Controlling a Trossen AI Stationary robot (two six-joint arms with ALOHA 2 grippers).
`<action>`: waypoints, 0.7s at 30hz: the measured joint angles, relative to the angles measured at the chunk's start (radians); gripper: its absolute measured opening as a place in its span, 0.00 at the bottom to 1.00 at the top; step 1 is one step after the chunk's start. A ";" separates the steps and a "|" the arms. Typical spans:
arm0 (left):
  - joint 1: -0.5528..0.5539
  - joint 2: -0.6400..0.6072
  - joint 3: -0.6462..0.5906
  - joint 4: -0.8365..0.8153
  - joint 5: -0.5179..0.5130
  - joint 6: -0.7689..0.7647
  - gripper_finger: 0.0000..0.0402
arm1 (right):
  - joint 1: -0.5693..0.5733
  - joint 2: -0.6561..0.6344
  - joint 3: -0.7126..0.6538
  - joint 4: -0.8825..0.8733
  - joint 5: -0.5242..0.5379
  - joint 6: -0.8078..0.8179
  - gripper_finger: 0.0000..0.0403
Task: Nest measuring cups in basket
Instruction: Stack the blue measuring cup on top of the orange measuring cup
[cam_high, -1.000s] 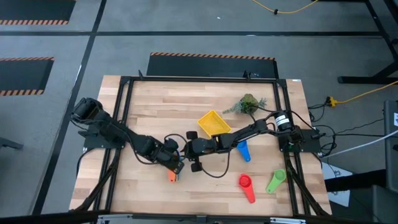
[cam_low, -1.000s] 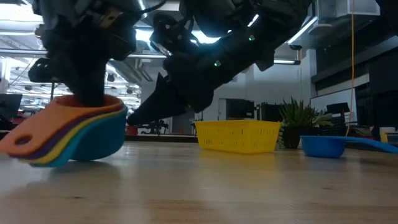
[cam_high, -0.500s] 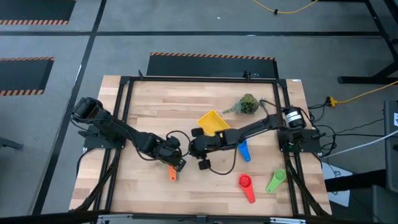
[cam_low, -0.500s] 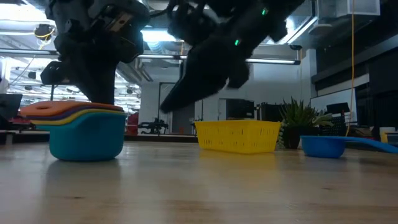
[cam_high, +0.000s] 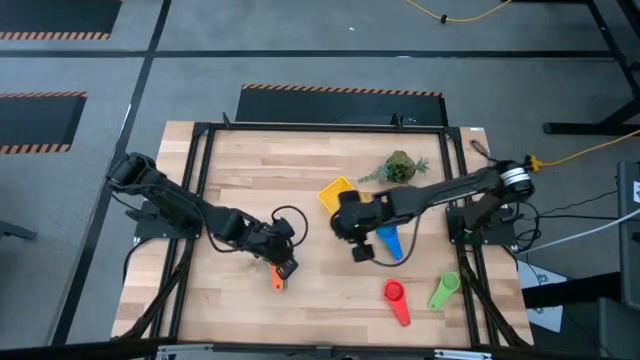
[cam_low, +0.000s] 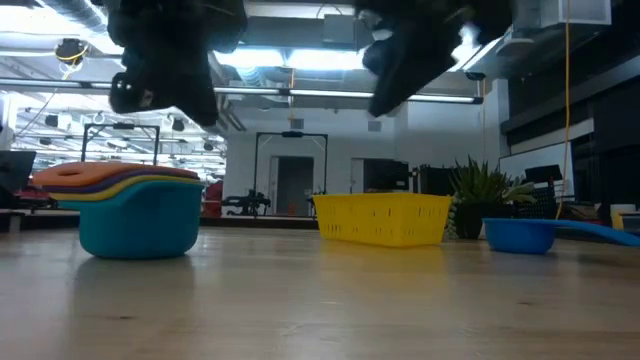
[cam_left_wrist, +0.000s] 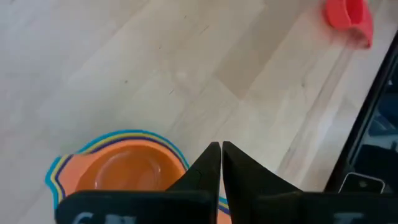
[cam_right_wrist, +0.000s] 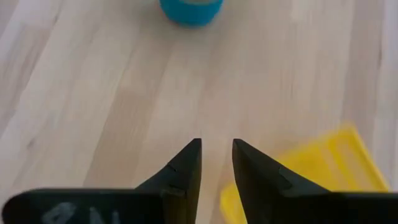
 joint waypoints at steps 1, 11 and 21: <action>0.000 0.000 0.000 0.020 -0.003 0.018 0.03 | -0.003 -0.024 0.000 -0.040 0.000 0.015 0.24; 0.002 0.000 0.000 0.058 -0.046 0.042 0.03 | -0.032 -0.253 -0.088 -0.315 0.000 0.171 0.24; 0.002 0.000 0.000 0.061 -0.045 0.043 0.03 | -0.121 -0.474 -0.463 -0.229 0.002 0.446 0.24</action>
